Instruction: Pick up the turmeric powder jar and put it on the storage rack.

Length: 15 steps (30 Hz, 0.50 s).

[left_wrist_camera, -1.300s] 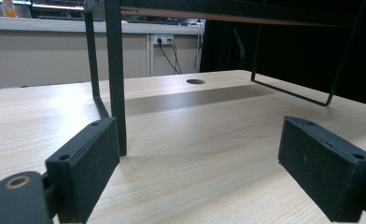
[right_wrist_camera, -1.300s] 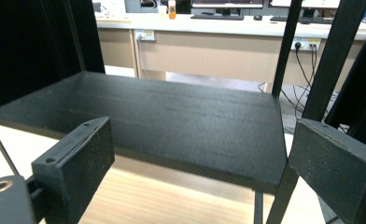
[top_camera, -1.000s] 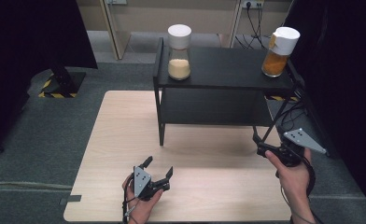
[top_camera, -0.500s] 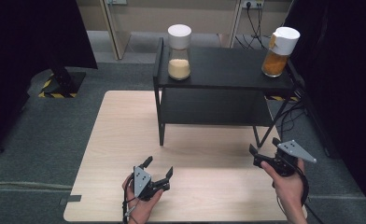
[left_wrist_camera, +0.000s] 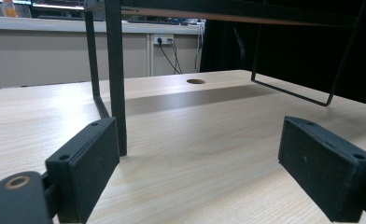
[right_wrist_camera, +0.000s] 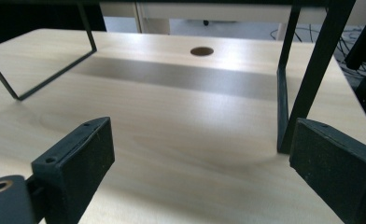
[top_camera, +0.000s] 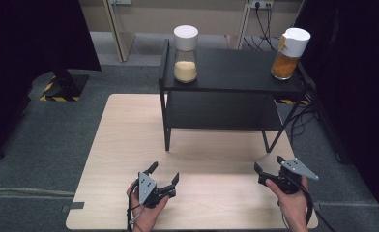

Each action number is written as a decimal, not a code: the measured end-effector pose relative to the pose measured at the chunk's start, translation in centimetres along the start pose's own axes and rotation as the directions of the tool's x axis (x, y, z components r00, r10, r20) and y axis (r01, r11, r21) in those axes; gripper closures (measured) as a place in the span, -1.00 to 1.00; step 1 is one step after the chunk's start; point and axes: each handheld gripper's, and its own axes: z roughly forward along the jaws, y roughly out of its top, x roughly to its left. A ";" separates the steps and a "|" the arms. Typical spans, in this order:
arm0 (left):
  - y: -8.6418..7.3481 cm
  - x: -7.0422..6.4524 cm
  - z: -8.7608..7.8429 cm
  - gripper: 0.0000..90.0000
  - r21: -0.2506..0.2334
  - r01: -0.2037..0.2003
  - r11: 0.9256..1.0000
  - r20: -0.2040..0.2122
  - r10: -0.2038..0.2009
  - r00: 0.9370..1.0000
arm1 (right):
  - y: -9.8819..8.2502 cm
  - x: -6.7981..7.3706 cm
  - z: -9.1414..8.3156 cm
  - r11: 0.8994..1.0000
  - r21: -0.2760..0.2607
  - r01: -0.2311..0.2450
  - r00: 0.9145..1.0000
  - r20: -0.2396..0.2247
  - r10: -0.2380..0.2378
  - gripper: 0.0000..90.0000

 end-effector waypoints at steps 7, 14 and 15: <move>0.0 0.0 0.0 -0.73 0.000 0.000 1.000 0.000 0.000 1.000 | -1.5 -0.1 0.1 1.000 0.025 -0.006 1.000 -0.002 0.006 -0.85; 0.0 0.0 0.0 -0.73 -0.002 -0.002 1.000 0.001 0.002 1.000 | -3.0 0.0 0.2 0.999 0.042 -0.017 1.000 -0.005 0.017 -0.85; 0.0 0.0 0.0 -0.73 -0.002 -0.002 1.000 0.000 0.002 1.000 | -3.1 0.0 0.2 0.999 0.044 -0.017 1.000 -0.005 0.017 -0.85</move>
